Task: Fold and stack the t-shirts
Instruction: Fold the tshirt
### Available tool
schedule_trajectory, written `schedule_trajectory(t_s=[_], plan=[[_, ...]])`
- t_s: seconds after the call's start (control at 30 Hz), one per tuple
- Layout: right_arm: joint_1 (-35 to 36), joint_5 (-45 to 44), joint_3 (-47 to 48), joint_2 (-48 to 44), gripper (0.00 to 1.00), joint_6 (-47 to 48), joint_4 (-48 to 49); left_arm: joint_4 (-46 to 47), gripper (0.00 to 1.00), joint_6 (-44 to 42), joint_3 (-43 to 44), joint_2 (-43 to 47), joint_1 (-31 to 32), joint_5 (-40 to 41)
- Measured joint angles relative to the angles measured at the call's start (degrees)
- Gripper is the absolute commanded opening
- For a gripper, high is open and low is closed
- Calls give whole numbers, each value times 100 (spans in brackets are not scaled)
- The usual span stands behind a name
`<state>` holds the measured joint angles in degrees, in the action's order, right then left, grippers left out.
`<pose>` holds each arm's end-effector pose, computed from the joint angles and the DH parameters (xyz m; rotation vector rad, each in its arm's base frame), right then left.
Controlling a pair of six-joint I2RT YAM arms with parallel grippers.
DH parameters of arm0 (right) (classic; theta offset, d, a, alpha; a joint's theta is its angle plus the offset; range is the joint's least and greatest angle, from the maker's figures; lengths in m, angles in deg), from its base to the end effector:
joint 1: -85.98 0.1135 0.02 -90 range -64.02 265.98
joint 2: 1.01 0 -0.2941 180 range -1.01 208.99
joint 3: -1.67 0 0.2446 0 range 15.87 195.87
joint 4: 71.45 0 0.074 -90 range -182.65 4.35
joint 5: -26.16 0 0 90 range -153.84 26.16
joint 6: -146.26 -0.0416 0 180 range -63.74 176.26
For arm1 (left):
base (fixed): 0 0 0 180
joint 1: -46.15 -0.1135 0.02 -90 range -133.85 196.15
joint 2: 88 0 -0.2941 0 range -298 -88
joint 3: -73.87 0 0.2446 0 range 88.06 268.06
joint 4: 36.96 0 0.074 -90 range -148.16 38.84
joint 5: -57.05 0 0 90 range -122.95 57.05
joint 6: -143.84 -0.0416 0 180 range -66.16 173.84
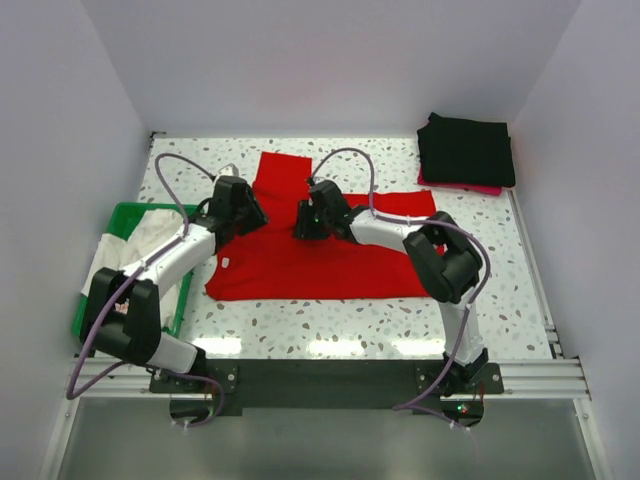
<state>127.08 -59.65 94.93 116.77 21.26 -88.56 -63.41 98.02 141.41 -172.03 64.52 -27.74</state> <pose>0.3491 0.3086 0.1955 -0.1683 2.4121 0.7389 0.2939 -0.0936 0.2579 -0.5722 2.2883 -0.4414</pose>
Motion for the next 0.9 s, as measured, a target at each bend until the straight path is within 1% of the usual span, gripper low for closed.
schedule_trajectory(t_s=[0.13, 0.27, 0.53, 0.7, 0.9], plan=[[-15, 92, 162, 328, 39, -195, 286, -48, 44, -39, -76, 216, 0, 39], [-17, 164, 365, 570, 38, -407, 568, -74, 44, -55, -120, 240, 0, 42], [-87, 251, 599, 743, 38, -863, 922, -92, 43, -140, -229, 216, 0, 39], [-267, 424, 763, 979, 38, -1222, 1248, -87, 43, -184, -229, 101, 0, 35], [-645, 756, 824, 1325, 38, -1825, 1648, -81, 43, -184, -229, -2, 0, 9]])
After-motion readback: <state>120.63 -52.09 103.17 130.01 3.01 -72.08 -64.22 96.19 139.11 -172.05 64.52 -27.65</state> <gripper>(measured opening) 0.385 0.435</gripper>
